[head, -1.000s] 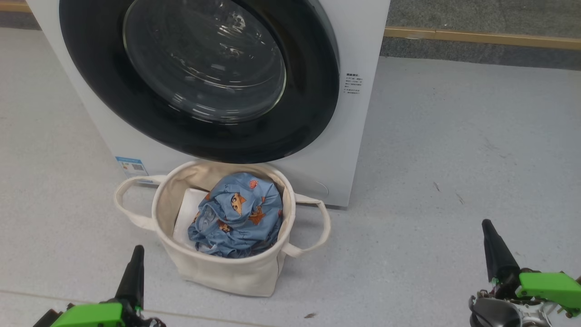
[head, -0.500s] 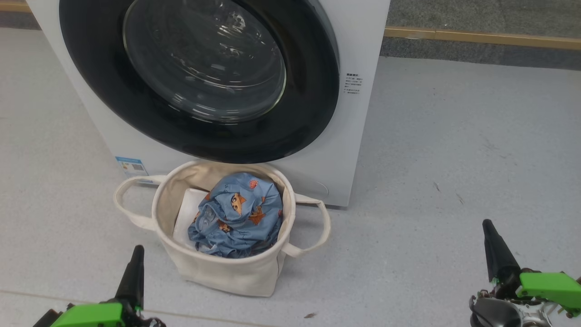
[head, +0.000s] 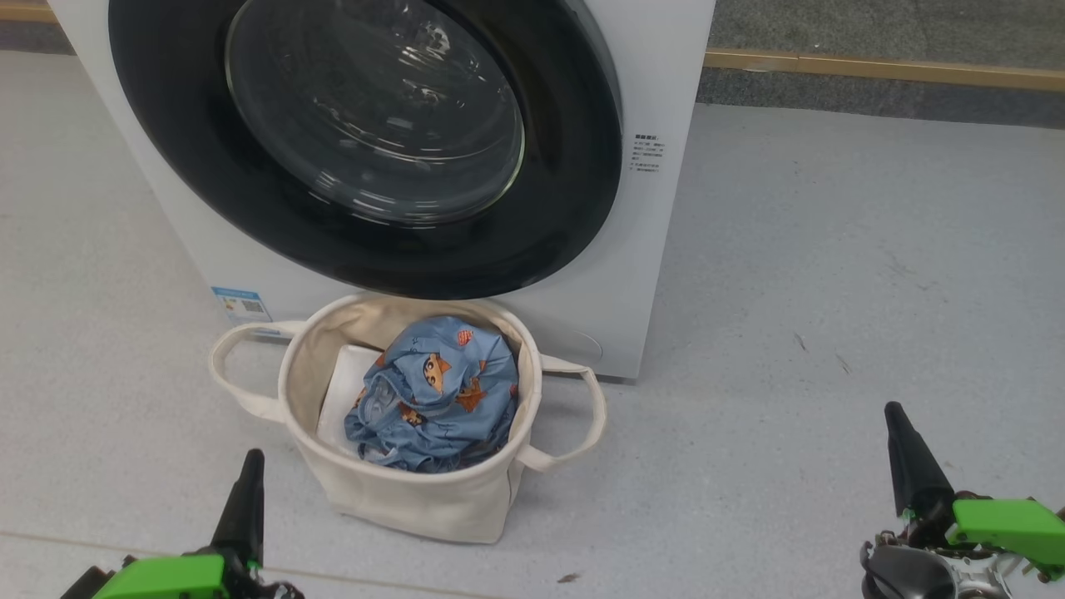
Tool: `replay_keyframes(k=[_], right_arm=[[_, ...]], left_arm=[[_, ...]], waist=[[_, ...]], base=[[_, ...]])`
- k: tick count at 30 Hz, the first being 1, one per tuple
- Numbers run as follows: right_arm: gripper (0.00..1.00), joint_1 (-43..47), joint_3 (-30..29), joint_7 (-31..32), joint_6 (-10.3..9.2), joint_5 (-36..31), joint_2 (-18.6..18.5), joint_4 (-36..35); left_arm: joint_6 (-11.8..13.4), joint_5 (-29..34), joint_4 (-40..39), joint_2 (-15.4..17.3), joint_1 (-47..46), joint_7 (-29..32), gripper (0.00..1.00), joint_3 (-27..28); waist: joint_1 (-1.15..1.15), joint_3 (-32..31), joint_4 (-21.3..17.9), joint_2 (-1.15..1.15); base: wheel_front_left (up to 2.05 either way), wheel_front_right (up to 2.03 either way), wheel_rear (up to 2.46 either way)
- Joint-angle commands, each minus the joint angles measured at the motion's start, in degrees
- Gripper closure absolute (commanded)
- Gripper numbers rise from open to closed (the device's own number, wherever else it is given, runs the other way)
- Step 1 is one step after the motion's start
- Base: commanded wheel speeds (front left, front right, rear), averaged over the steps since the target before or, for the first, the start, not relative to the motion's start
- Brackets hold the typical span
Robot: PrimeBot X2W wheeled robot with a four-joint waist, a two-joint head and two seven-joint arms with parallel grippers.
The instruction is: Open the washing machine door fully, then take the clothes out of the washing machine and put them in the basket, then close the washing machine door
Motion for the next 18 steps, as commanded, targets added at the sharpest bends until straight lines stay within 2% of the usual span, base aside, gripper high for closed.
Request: replay_keyframes(k=[1,18], right_arm=[[1.00,-0.8,0.9,0.3,0.01,-0.4,-0.1,-1.8],[1.00,-0.8,0.9,0.4,0.01,-0.5,-0.1,-1.8]], left_arm=[[-0.4,-0.2,-2.1,0.9,-1.4,0.5,1.00,1.9],[-0.4,-0.2,-2.1,0.9,-1.4,0.5,1.00,1.9]], waist=[[0.00,0.0,0.0,0.00],[0.00,0.0,0.0,0.00]], base=[[0.00,0.00,0.00],[0.00,0.00,0.00]])
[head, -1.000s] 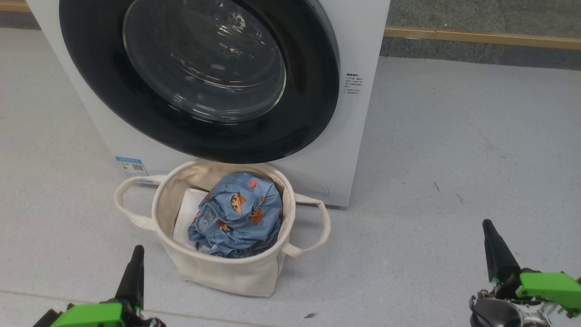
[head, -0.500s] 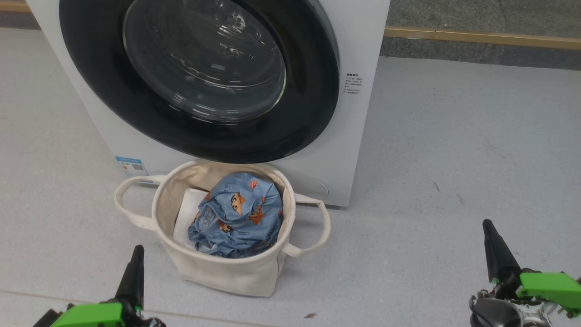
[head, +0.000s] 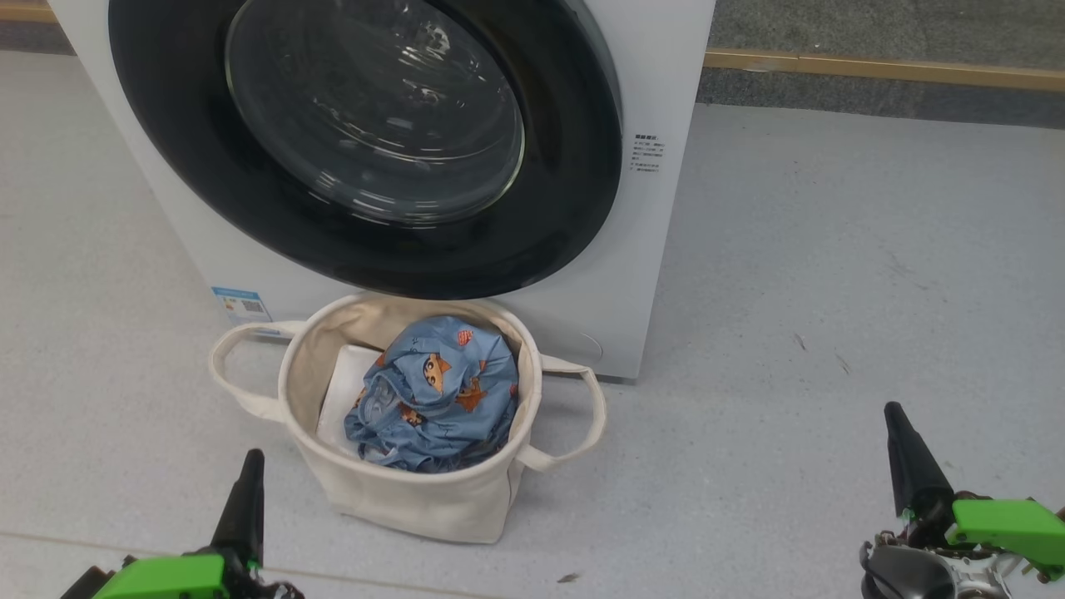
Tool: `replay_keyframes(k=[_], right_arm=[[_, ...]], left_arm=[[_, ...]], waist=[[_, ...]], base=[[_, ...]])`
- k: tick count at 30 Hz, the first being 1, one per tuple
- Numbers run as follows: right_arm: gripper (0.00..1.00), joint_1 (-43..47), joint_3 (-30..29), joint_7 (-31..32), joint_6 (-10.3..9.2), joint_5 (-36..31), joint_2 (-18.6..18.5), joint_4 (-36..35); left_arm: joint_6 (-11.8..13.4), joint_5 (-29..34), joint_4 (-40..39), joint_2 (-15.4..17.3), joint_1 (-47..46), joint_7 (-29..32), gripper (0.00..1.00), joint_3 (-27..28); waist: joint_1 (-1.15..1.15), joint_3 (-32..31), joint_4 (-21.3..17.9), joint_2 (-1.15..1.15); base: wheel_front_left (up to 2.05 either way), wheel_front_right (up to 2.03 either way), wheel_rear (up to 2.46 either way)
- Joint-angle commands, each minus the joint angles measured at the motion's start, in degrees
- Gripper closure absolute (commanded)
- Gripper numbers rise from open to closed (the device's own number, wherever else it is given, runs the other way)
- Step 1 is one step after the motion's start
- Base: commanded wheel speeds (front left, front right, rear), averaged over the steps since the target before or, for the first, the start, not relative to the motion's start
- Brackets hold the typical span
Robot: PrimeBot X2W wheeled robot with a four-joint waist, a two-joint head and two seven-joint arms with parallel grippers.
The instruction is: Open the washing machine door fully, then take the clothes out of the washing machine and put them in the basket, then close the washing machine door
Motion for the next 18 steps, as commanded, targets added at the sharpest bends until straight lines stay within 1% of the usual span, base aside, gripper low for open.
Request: replay_keyframes(k=[1,18], right_arm=[[1.00,-0.8,0.9,0.4,0.01,-0.5,-0.2,-1.8],[1.00,-0.8,0.9,0.4,0.01,-0.5,-0.1,-1.8]], left_arm=[[-0.4,-0.2,-2.1,0.9,-1.4,0.5,1.00,1.9],[-0.4,-0.2,-2.1,0.9,-1.4,0.4,1.00,1.9]], waist=[[0.00,0.0,0.0,0.00],[0.00,0.0,0.0,0.00]], base=[[0.00,0.00,0.00],[0.00,0.00,0.00]])
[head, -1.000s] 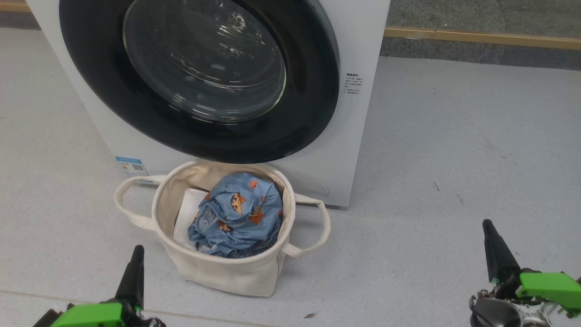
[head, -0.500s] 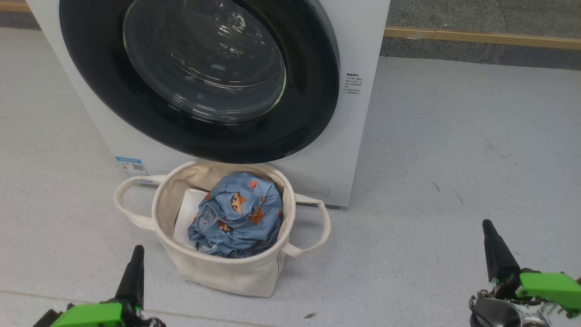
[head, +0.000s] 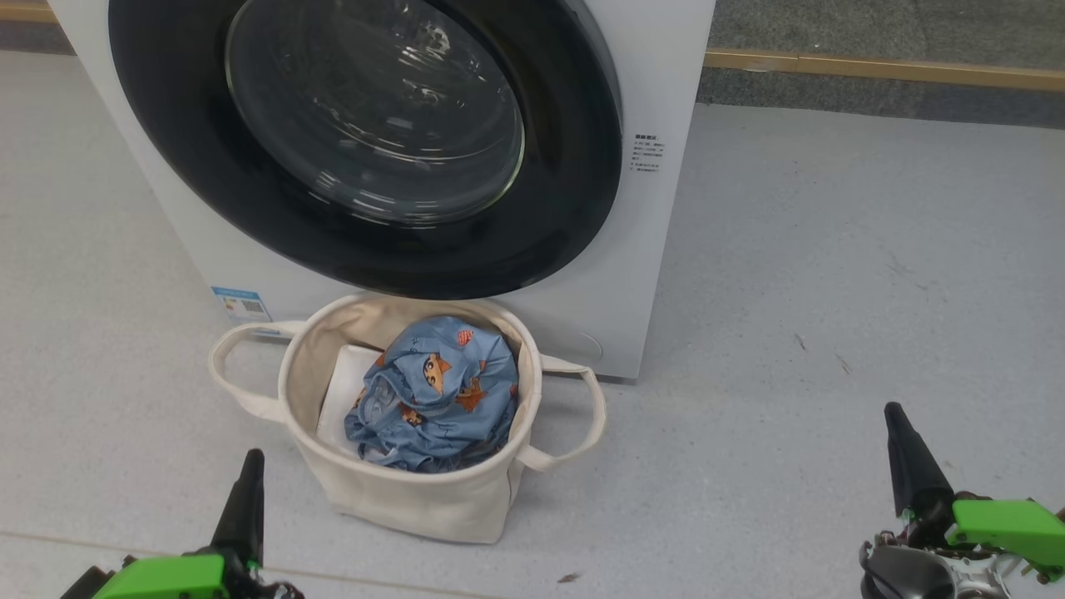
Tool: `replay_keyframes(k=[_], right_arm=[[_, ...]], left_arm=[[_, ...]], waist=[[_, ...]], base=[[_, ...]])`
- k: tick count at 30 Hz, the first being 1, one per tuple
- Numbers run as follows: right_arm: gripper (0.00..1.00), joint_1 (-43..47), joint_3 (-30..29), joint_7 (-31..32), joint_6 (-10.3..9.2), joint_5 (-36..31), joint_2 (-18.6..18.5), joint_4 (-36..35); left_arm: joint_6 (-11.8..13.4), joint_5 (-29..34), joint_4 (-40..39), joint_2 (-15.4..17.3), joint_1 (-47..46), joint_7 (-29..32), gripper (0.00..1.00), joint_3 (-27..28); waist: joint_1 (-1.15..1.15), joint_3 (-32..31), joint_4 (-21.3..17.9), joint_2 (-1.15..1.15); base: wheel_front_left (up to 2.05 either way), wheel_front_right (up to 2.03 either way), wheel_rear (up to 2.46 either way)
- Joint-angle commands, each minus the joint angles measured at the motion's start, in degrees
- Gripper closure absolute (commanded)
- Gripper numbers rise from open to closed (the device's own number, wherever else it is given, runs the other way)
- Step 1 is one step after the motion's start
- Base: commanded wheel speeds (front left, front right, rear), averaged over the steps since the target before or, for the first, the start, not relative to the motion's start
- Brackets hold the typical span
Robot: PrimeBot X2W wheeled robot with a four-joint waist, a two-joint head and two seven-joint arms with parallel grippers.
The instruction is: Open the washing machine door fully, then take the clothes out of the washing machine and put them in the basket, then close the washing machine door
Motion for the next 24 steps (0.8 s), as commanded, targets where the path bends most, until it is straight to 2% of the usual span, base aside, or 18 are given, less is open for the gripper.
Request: replay_keyframes(k=[1,24], right_arm=[[1.00,-0.8,1.1,0.4,0.01,-0.5,-0.3,-1.8],[1.00,-0.8,1.0,0.5,0.01,-0.6,-0.3,-1.8]], left_arm=[[-0.4,-0.2,-2.1,0.9,-1.4,0.5,1.00,1.9],[-0.4,-0.2,-2.1,0.9,-1.4,0.5,1.00,1.9]], waist=[[0.00,0.0,0.0,0.00],[0.00,0.0,0.0,0.00]], base=[[0.00,0.00,0.00],[0.00,0.00,0.00]])
